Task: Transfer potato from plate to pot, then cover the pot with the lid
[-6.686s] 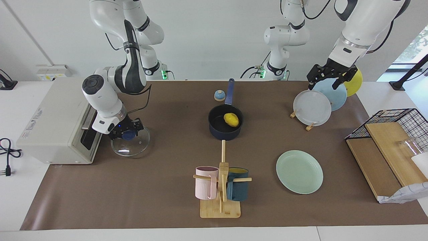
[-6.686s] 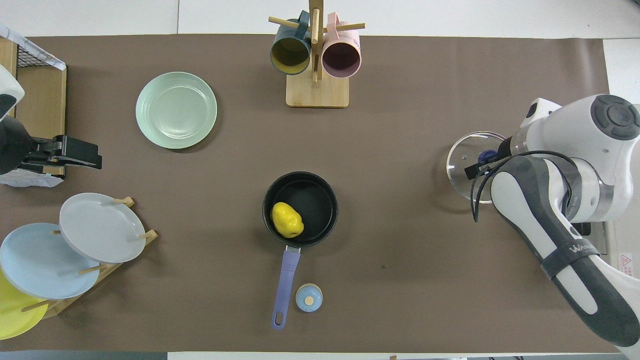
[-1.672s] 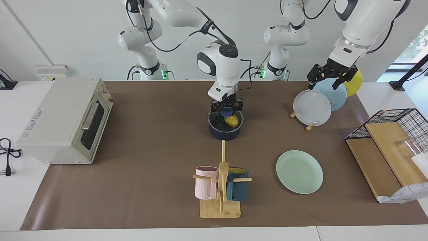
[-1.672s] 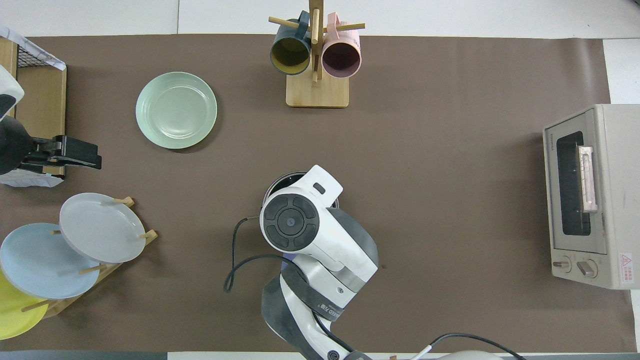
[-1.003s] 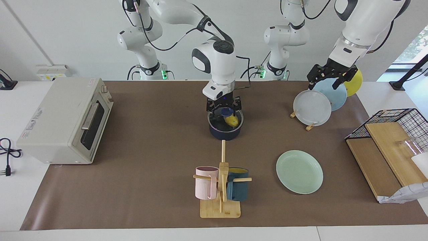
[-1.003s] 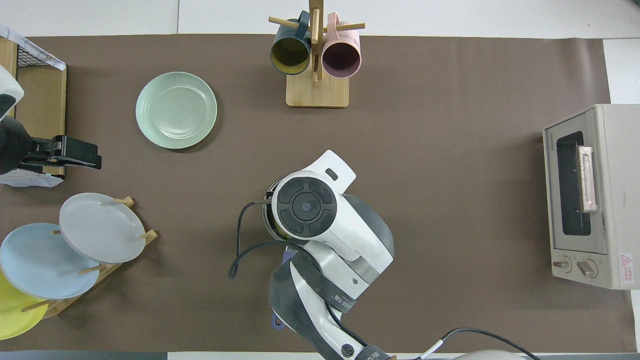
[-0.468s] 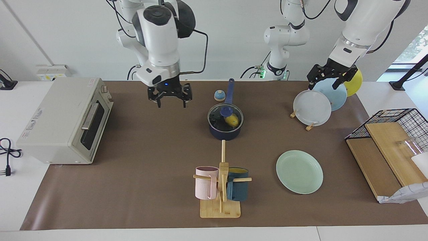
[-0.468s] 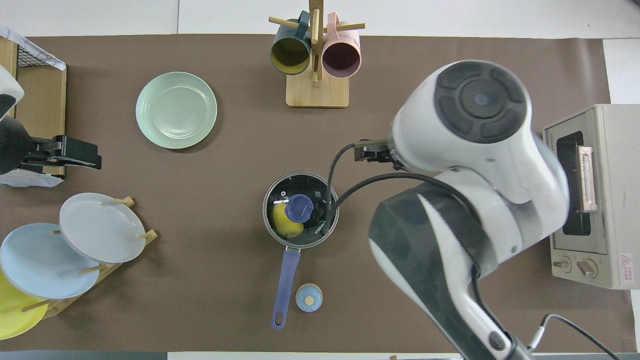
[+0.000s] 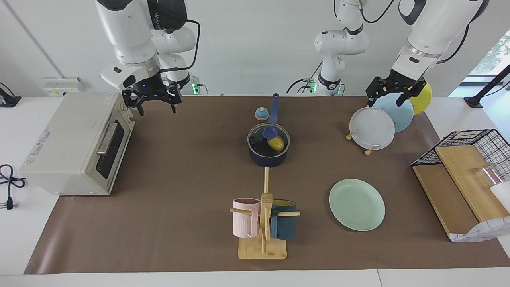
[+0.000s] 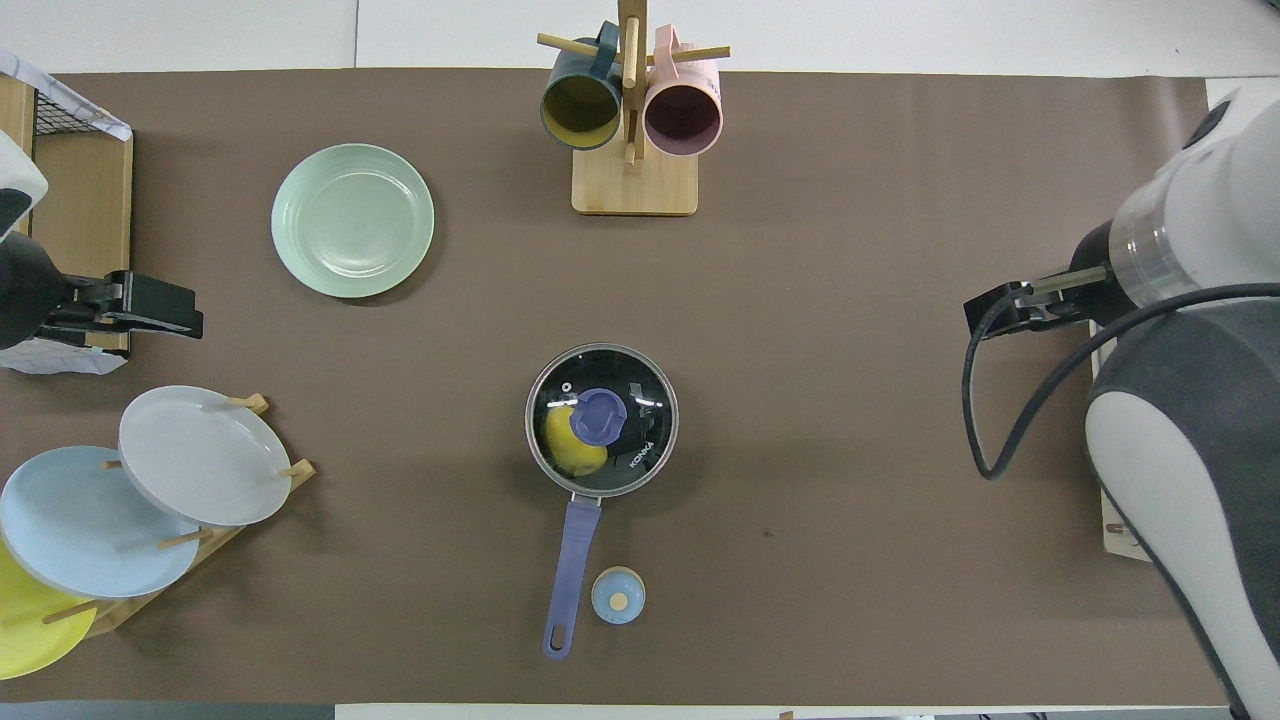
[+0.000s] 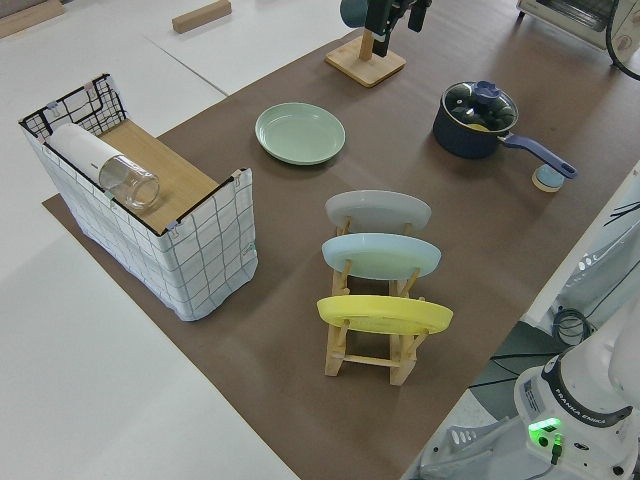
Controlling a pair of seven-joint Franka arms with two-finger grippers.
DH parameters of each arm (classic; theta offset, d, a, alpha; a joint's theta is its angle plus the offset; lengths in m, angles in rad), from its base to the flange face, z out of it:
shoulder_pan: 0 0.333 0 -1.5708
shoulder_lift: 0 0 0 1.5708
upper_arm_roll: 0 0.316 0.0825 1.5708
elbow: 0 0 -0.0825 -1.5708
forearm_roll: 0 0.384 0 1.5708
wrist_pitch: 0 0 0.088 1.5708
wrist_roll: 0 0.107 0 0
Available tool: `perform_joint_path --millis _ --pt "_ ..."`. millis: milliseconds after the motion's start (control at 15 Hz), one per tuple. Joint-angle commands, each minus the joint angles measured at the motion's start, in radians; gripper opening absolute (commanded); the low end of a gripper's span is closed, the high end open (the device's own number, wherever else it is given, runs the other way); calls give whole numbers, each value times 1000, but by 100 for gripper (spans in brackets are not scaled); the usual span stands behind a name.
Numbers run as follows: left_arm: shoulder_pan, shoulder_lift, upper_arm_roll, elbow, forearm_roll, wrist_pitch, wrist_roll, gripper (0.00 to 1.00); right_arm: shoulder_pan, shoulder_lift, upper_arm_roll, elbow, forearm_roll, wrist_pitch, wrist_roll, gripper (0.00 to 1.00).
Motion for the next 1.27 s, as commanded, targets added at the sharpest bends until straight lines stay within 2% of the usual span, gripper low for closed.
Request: perform_joint_path --millis 0,134,468,669,869,1070,1203 --pt "17 -6 -13 7 17 -22 11 100 -34 -38 1 -52 4 7 -32 100" --pt "17 -6 -13 7 17 -22 11 100 -34 -41 -37 -55 4 3 -69 100" --pt "17 -6 -13 7 17 -22 11 100 -49 -32 -51 -24 7 -42 -72 100" --pt "17 -6 -13 7 17 -22 11 100 -54 -28 -88 -18 23 -48 -73 100" --pt "16 -6 -13 7 17 -22 11 100 -55 -29 -143 -16 86 -37 -81 100" --pt "16 -6 -13 7 17 -22 11 100 -54 -23 -133 -13 73 -37 -78 100" --pt "17 -6 -13 7 17 -22 11 100 -55 -20 -94 6 46 -49 -83 100"
